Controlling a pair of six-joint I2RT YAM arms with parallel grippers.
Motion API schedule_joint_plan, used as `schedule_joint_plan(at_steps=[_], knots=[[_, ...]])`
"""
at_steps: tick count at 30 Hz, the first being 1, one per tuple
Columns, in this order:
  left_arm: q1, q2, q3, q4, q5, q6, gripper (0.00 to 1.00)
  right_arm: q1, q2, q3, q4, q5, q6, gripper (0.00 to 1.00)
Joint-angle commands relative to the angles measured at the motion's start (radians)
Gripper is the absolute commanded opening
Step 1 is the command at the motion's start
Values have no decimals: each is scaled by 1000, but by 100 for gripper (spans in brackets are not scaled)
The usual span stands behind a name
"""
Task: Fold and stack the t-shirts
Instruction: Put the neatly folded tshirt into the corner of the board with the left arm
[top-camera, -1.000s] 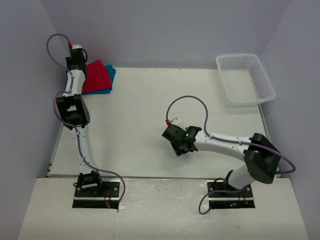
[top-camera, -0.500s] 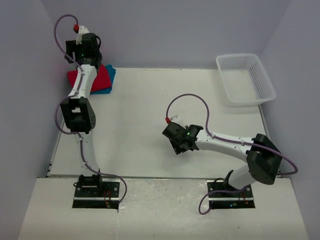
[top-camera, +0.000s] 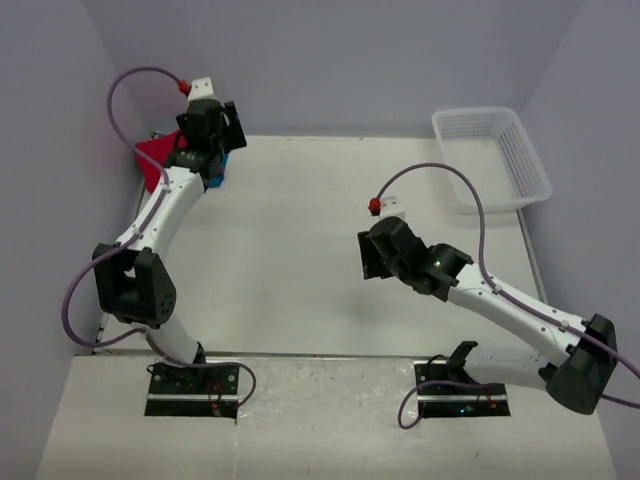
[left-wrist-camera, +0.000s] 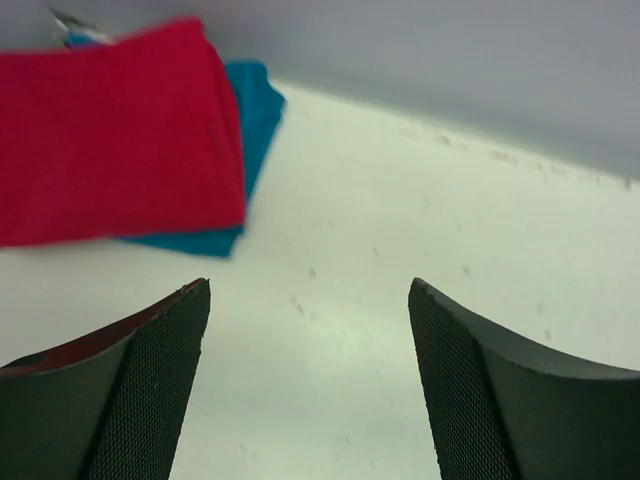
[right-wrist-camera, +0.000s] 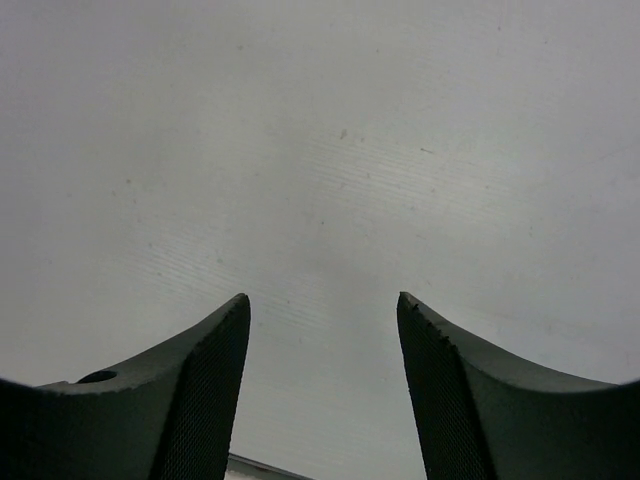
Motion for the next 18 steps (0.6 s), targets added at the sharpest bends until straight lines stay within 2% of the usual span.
schedule_joint_plan(at_steps=[1, 5, 7, 10, 13, 18], knots=[[-65, -61, -189, 65, 156, -129, 81, -5, -84, -11, 55, -30, -7, 62], [-99, -44, -213, 35, 76, -126, 81, -5, -163, -31, 77, -106, 24, 63], [-105, -4, -144, -57, 27, -110, 78, -5, -190, -38, 77, -100, 45, 63], [-126, 7, -119, -142, -44, -109, 78, -5, -238, -48, 77, -47, 59, 64], [-146, -39, -189, -133, -21, -135, 78, -5, -252, -44, 95, -27, 45, 65], [-165, -163, -347, -15, 66, -147, 79, -5, -250, -19, 129, -84, 7, 66]])
